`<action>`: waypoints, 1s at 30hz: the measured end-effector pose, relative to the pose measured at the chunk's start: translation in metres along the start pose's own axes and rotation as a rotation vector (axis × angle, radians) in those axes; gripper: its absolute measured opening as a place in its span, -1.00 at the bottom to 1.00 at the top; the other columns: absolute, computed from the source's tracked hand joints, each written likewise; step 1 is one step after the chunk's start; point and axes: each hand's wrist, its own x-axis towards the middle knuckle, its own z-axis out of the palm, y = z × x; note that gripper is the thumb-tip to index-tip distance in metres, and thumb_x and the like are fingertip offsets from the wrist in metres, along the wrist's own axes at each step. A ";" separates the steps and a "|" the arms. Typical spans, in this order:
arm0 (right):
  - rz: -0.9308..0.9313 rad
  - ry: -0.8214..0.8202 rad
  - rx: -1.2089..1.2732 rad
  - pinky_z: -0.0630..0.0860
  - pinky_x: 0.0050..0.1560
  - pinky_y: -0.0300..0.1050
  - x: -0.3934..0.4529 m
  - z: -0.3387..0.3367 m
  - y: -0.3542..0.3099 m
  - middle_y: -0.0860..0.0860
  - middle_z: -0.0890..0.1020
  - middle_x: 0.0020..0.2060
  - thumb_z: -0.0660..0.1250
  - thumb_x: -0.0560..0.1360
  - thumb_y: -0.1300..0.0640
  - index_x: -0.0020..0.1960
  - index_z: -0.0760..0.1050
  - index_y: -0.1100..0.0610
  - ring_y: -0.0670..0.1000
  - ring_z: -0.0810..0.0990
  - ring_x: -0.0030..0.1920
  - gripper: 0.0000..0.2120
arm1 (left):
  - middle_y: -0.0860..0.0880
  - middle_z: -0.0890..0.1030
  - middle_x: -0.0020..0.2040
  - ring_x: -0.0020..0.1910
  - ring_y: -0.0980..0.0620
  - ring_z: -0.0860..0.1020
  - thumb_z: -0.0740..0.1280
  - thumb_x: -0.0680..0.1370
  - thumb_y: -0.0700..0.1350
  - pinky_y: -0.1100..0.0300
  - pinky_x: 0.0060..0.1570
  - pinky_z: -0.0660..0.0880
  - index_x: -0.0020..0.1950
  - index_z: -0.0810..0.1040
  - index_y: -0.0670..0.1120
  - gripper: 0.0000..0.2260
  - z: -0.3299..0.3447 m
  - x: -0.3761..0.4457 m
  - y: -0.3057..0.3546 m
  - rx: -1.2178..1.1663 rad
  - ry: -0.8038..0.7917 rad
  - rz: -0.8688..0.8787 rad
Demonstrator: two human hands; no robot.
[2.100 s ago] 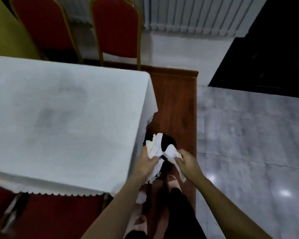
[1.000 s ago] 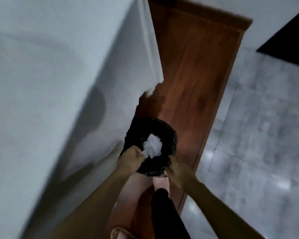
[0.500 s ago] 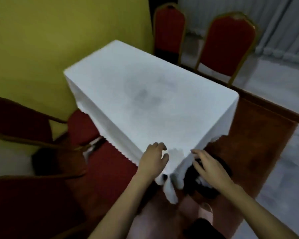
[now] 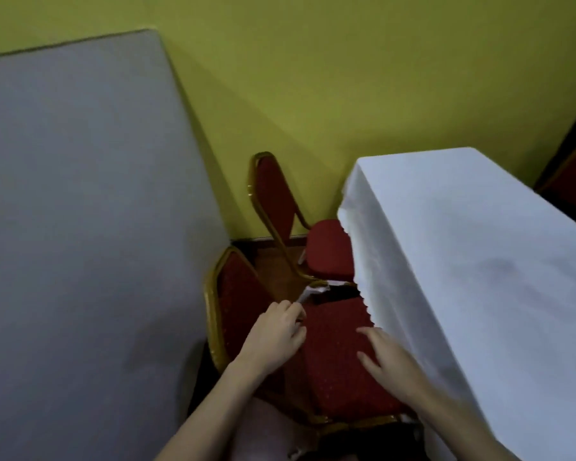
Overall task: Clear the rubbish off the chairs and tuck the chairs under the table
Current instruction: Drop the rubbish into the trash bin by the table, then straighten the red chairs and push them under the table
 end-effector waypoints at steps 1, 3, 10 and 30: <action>-0.011 -0.023 0.015 0.45 0.22 -0.17 0.009 0.007 -0.008 -0.09 0.43 0.32 0.22 0.55 0.00 0.38 0.30 0.01 -0.09 0.50 0.24 -0.59 | 0.03 0.51 0.08 0.07 0.03 0.46 0.21 0.58 0.00 0.11 0.08 0.47 0.18 0.47 0.00 -0.79 -0.005 -0.005 -0.011 -0.016 0.010 -0.015; -0.054 -0.066 0.053 0.48 0.20 -0.14 0.034 0.025 -0.029 -0.12 0.43 0.31 0.22 0.55 0.00 0.38 0.30 -0.01 -0.09 0.51 0.23 -0.59 | 0.05 0.52 0.10 0.09 0.06 0.45 0.21 0.59 -0.02 0.18 0.11 0.43 0.19 0.47 0.01 -0.80 -0.014 -0.019 -0.041 -0.045 0.036 -0.067; -0.109 -0.142 0.295 0.52 0.16 -0.07 0.132 0.065 -0.081 -0.15 0.49 0.18 0.25 0.55 -0.01 0.34 0.33 -0.02 -0.14 0.53 0.16 -0.62 | 0.08 0.52 0.12 0.25 0.06 0.42 0.22 0.56 -0.05 -0.08 0.49 0.12 0.13 0.50 0.04 -0.83 -0.025 0.001 -0.132 0.154 -0.008 -0.189; 0.327 0.147 0.856 0.54 0.18 -0.06 0.210 0.151 -0.174 -0.07 0.56 0.17 0.32 0.52 0.01 0.21 0.47 -0.09 -0.20 0.57 0.13 -0.74 | 0.02 0.59 0.05 0.14 0.05 0.50 0.03 0.66 0.08 -0.12 0.43 0.20 0.08 0.53 -0.04 -0.67 -0.053 0.122 -0.287 0.025 -0.392 0.468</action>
